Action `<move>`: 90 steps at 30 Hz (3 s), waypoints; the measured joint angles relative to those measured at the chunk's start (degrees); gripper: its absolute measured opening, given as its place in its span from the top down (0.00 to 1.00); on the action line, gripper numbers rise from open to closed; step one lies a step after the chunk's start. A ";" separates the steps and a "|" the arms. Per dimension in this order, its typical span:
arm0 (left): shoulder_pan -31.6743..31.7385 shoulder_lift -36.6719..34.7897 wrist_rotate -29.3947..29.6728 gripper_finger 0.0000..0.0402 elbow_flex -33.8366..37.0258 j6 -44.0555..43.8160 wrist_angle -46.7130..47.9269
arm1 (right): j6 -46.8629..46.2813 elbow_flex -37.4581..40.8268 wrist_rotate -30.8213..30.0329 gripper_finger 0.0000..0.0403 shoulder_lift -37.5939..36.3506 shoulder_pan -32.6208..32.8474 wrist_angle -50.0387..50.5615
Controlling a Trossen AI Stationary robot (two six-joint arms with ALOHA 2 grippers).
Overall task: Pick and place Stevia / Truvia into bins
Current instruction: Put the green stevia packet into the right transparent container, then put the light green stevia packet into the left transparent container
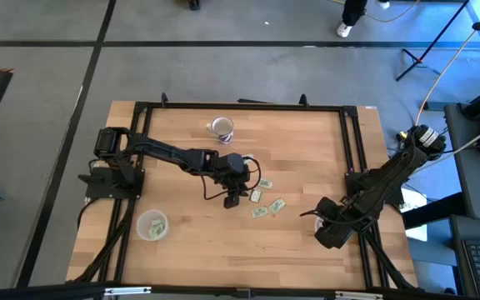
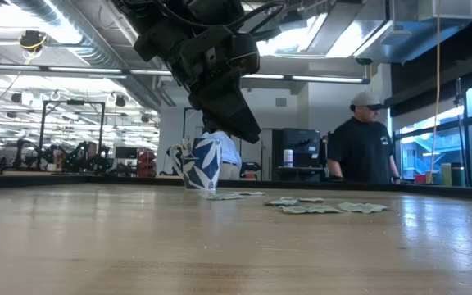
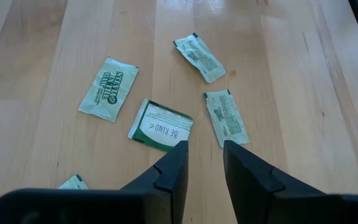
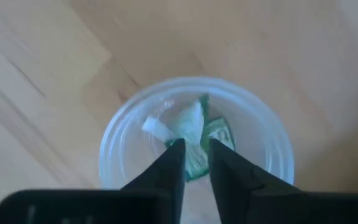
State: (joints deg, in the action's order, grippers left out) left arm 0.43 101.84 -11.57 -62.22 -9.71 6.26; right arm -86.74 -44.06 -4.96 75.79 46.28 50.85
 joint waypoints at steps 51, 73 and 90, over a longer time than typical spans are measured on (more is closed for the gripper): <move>2.47 5.10 15.39 0.89 0.02 -3.44 16.05 | 10.97 -7.45 -12.03 0.73 -2.93 -0.04 1.29; 1.92 7.85 16.06 0.99 -0.33 -3.04 17.30 | 10.99 -7.45 -12.01 0.73 -2.93 -0.04 1.27; -6.23 -15.18 13.39 1.00 -5.87 -5.93 33.40 | 22.54 -7.45 -24.04 0.73 -2.91 -1.57 -2.86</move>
State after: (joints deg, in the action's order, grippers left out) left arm -5.81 86.66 1.82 -68.09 -15.64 39.66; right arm -64.20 -51.50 -29.01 72.88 44.71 47.98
